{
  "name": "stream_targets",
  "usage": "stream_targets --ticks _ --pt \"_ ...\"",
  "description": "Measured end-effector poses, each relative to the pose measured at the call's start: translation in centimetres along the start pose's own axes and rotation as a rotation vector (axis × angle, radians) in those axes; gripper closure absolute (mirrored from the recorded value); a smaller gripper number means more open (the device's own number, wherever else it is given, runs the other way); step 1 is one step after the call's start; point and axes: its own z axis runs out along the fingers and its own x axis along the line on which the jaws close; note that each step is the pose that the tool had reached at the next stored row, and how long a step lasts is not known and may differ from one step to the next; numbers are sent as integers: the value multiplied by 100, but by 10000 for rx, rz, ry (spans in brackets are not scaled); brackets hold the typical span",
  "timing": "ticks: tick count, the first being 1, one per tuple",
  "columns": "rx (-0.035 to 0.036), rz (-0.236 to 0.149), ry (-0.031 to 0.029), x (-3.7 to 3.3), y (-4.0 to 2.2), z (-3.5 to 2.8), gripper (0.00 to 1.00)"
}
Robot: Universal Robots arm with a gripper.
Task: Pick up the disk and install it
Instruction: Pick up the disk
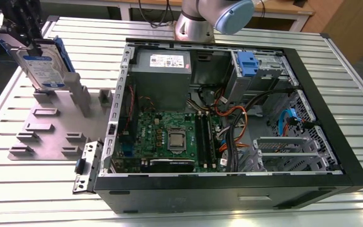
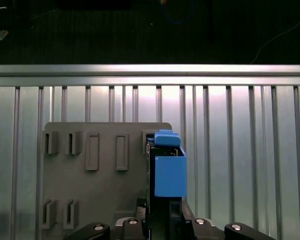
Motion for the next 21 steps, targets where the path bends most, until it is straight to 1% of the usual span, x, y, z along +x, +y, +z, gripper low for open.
stream_targets --ticks 3,5,11,14,21 --pt "-1 0 1 0 0 -4 65" --pt "-4 0 3 -1 0 -17 65" --pt "-1 0 1 -3 5 -113 65" --pt "0 0 0 -4 6 -142 65" --pt "0 1 0 -4 7 -152 65"
